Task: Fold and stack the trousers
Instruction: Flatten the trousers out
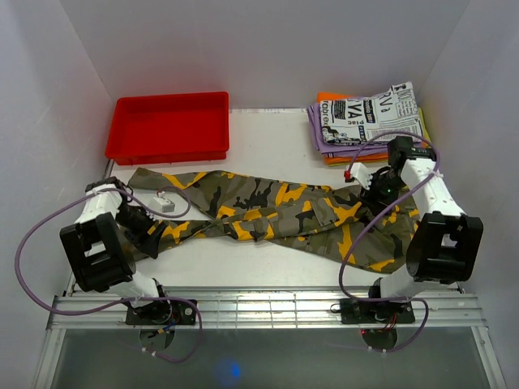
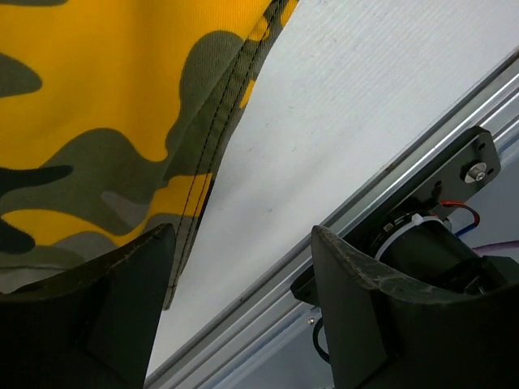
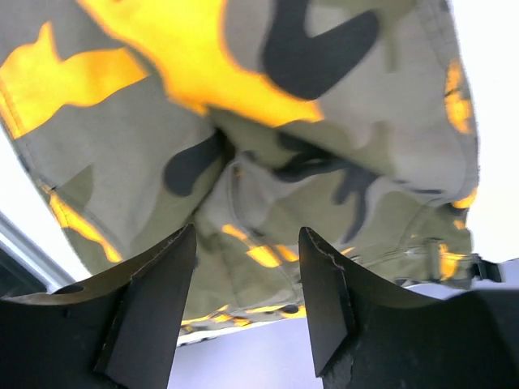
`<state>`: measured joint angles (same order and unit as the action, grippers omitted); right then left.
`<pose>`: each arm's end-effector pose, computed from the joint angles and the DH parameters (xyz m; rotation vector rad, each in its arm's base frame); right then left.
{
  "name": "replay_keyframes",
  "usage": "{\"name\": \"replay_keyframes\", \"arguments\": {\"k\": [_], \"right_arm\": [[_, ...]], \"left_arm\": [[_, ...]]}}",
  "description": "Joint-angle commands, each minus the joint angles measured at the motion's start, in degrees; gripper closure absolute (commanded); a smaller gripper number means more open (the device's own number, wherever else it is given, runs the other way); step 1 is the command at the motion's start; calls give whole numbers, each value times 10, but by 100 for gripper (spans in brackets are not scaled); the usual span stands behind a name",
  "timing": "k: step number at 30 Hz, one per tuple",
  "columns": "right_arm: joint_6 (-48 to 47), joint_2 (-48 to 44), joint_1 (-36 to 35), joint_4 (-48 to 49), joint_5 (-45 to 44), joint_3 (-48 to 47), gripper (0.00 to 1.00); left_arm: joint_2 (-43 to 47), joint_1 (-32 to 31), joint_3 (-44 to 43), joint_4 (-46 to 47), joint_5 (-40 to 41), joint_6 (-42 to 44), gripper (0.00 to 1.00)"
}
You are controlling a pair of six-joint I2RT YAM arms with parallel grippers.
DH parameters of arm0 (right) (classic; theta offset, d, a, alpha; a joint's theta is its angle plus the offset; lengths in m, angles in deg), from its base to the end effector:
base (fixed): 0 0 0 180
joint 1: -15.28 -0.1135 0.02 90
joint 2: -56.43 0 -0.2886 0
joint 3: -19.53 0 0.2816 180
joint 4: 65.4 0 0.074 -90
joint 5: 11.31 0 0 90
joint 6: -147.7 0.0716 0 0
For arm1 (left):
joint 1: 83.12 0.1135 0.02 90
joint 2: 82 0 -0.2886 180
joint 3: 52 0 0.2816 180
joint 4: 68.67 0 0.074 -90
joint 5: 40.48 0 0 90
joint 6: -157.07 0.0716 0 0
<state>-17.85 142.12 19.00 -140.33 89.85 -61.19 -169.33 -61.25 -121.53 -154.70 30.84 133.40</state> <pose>0.3044 -0.0059 0.2349 -1.7105 2.3193 0.0544 0.2320 0.0684 0.1780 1.0889 2.8239 -0.6128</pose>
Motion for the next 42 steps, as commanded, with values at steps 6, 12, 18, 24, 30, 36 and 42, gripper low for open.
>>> {"name": "replay_keyframes", "arguments": {"k": [6, 12, 18, 24, 30, 36, 42], "right_arm": [[17, 92, -27, 55, -32, -40, 35], [-6, 117, -27, 78, -61, -79, 38], [15, 124, -25, 97, -72, -94, 51], [24, 112, -25, 96, -62, -100, 63], [47, 117, -26, 72, -47, -130, 61], [58, 98, -37, -54, 32, -175, 59], [84, 21, -121, -65, 62, -88, 61]], "left_arm": [[-32, -52, 102, 203, 65, -55, 48], [-147, -50, -219, -12, -110, -157, 100], [-181, -46, -387, -68, -181, -218, 100], [-145, -52, -393, -68, -190, -213, 74], [-39, -57, -142, -28, -46, -48, 29], [1, -59, 4, 121, 17, -37, 23], [-61, -61, 32, 237, 47, -94, 23]]}}
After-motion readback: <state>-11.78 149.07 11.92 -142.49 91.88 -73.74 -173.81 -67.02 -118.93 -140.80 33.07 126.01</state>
